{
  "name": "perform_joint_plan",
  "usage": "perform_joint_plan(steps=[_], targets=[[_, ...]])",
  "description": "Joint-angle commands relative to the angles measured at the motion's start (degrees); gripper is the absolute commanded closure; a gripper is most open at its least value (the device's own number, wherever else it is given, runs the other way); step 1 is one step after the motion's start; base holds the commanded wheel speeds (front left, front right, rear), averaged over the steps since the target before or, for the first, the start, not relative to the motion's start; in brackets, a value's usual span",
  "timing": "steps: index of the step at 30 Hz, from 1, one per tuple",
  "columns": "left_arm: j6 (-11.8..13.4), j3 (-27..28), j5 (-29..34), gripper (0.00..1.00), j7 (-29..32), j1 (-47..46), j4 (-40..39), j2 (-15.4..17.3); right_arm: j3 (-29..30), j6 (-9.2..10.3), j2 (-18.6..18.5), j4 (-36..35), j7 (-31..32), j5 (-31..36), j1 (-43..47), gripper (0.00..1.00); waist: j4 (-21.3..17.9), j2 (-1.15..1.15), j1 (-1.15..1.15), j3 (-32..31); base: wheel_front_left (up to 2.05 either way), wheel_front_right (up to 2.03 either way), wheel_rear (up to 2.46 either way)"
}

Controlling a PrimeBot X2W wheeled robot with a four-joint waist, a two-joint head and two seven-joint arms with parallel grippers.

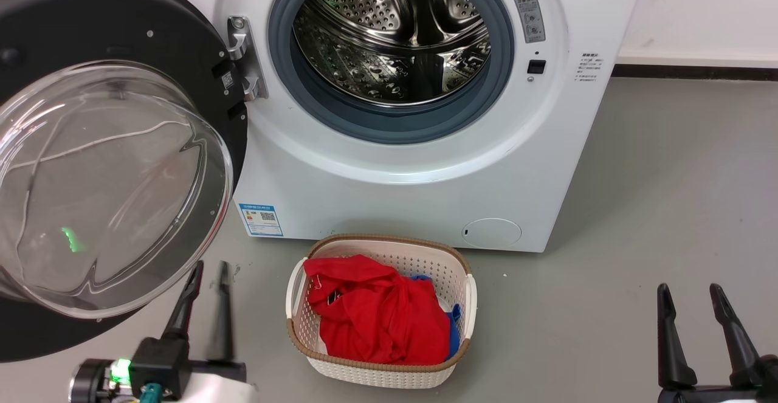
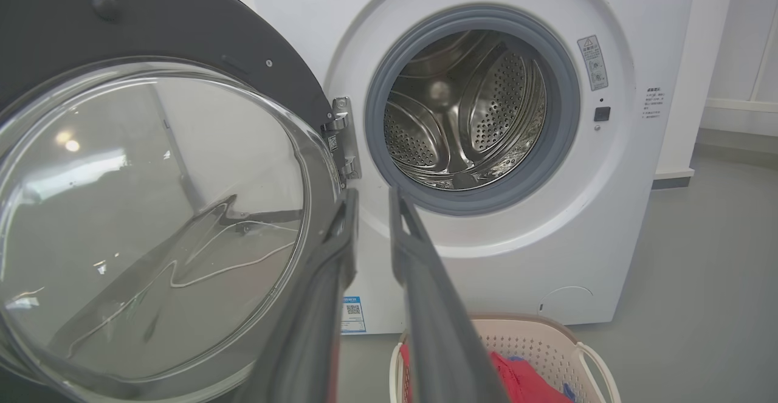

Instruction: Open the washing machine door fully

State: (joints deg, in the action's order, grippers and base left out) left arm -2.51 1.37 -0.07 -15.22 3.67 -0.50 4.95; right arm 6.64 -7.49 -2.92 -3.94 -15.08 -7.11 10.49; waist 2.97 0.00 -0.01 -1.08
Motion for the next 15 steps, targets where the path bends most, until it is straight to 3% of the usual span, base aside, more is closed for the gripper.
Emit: perform_joint_plan(steps=[1,15], targets=[[0.0,-0.5,-0.1,0.00,0.1,1.1,0.3,-0.3,-0.1,-0.01,0.1,0.2,-0.1,-0.4,0.7,0.00,-0.1,0.00,0.01,-0.2,0.00,0.00,0.00],[1.0,-3.4,-0.7,0.00,0.1,2.9,5.4,-1.2,-1.4,-0.01,0.1,2.3,-0.1,-1.7,2.1,0.00,-0.4,0.00,0.01,-0.8,0.00,0.00,0.00]])
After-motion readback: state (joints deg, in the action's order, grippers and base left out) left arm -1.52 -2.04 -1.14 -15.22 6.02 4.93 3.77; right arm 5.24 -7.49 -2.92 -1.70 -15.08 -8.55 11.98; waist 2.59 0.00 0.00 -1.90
